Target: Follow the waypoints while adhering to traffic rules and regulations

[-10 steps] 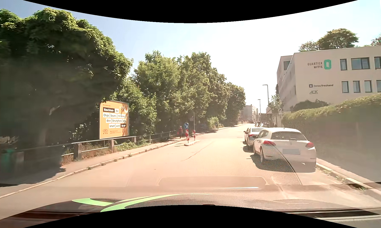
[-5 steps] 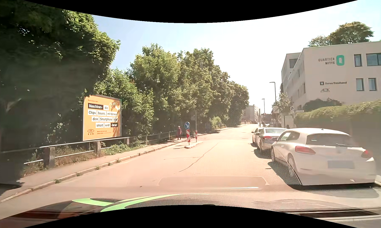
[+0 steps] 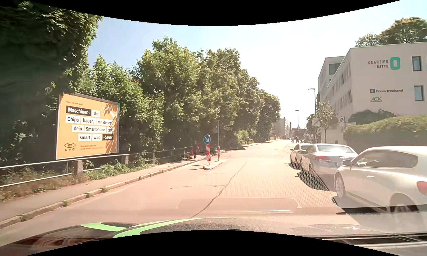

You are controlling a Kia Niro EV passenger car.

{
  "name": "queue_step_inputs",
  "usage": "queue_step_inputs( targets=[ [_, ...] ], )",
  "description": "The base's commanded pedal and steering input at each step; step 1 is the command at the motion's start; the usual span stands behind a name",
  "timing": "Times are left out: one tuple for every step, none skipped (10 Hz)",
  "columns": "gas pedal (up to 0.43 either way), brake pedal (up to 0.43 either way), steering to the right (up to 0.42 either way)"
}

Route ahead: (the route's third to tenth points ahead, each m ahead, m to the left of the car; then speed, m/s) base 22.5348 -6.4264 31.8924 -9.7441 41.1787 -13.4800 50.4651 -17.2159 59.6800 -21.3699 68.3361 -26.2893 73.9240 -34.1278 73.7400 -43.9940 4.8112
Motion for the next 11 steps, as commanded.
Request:
queue_step_inputs(
  targets=[
    [0.059,0.0,0.073],
    [0.039,0.0,0.093],
    [0.02,0.0,0.109],
    [0.0,0.0,0.12],
    [0.0,0.0,0.123],
    [0.0,0.0,0.123],
    [0.0,0.0,0.123],
    [0.0,0.0,0.123],
    [0.0,0.0,0.123],
    [0.0,0.0,0.123],
    [0.0,0.006,0.124]
  ],
)
